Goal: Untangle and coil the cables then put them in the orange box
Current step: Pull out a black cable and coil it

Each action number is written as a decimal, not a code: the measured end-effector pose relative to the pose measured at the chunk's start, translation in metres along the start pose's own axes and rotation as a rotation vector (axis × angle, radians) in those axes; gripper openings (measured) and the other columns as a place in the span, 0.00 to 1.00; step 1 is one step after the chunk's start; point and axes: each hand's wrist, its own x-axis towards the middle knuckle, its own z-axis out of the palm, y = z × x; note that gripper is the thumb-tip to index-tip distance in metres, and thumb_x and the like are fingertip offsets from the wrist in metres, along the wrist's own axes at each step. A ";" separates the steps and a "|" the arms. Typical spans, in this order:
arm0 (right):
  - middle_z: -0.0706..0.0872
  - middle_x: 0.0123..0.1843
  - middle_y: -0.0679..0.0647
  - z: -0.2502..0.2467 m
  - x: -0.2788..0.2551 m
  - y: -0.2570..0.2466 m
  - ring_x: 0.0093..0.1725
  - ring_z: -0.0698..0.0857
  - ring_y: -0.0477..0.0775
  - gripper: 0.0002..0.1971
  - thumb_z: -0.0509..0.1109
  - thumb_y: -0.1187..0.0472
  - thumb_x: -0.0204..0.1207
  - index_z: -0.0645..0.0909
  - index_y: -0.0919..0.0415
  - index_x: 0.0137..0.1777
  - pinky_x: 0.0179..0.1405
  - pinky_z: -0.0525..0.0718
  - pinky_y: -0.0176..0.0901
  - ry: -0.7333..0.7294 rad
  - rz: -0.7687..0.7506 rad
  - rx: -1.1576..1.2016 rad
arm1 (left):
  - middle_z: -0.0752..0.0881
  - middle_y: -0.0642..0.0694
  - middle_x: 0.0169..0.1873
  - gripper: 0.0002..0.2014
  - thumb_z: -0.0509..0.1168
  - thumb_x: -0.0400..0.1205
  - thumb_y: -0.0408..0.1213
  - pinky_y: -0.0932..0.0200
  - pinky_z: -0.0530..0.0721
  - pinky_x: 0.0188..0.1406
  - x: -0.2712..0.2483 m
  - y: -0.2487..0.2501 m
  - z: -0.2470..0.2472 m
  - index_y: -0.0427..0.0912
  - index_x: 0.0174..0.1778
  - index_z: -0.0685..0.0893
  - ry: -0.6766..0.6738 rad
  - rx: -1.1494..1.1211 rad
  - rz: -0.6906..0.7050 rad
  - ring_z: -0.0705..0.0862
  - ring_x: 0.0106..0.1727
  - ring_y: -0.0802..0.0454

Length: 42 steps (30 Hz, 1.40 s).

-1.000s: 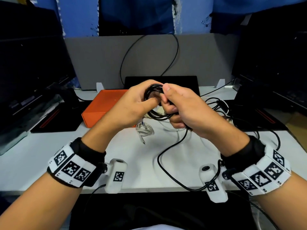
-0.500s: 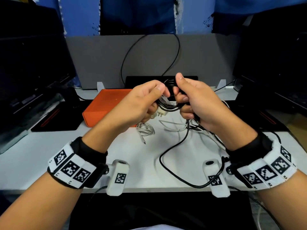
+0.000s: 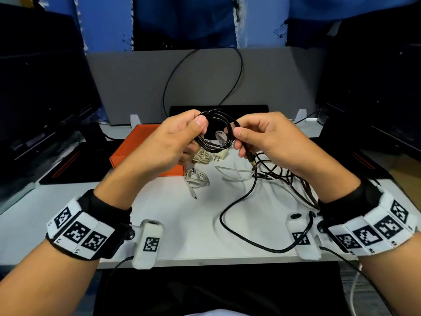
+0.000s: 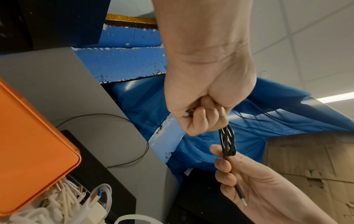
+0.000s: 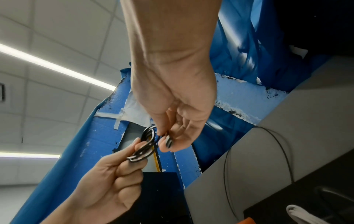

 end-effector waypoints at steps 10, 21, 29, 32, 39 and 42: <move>0.95 0.44 0.54 -0.011 0.005 -0.001 0.46 0.94 0.54 0.05 0.75 0.63 0.82 0.92 0.53 0.48 0.52 0.92 0.48 0.163 -0.081 -0.150 | 0.56 0.46 0.28 0.14 0.55 0.90 0.50 0.58 0.54 0.25 -0.001 0.001 0.006 0.43 0.46 0.72 -0.034 -0.090 -0.012 0.54 0.26 0.53; 0.94 0.46 0.52 0.023 0.002 -0.002 0.52 0.94 0.53 0.14 0.59 0.56 0.89 0.87 0.54 0.55 0.58 0.89 0.49 -0.013 0.151 0.832 | 0.71 0.59 0.25 0.14 0.53 0.94 0.44 0.52 0.57 0.24 -0.002 0.006 0.019 0.40 0.49 0.77 0.092 0.134 0.090 0.63 0.25 0.57; 0.76 0.36 0.49 0.033 0.005 0.002 0.37 0.76 0.47 0.12 0.71 0.46 0.83 0.84 0.53 0.57 0.50 0.73 0.48 -0.033 0.062 0.507 | 0.89 0.49 0.42 0.13 0.55 0.93 0.49 0.44 0.84 0.37 -0.001 0.001 0.024 0.52 0.54 0.83 0.241 0.482 0.184 0.87 0.39 0.52; 0.82 0.38 0.48 0.034 0.006 0.006 0.38 0.79 0.46 0.04 0.71 0.61 0.85 0.82 0.54 0.57 0.48 0.77 0.48 0.048 0.032 0.415 | 0.89 0.50 0.43 0.12 0.55 0.93 0.46 0.44 0.86 0.42 0.000 0.001 0.026 0.46 0.56 0.82 0.269 0.482 0.195 0.88 0.43 0.52; 0.88 0.55 0.59 0.030 0.003 0.008 0.36 0.88 0.56 0.23 0.67 0.69 0.87 0.67 0.53 0.77 0.35 0.85 0.49 0.044 0.029 0.101 | 0.83 0.58 0.35 0.11 0.55 0.94 0.43 0.66 0.78 0.33 0.004 -0.005 0.025 0.47 0.51 0.81 0.216 0.429 0.170 0.80 0.32 0.62; 0.92 0.53 0.54 0.007 0.004 0.007 0.35 0.88 0.56 0.33 0.63 0.70 0.88 0.57 0.49 0.88 0.37 0.85 0.48 -0.116 0.046 -0.074 | 0.74 0.60 0.26 0.15 0.56 0.93 0.47 0.61 0.67 0.26 0.009 -0.012 0.017 0.42 0.46 0.76 0.230 0.239 0.084 0.69 0.23 0.61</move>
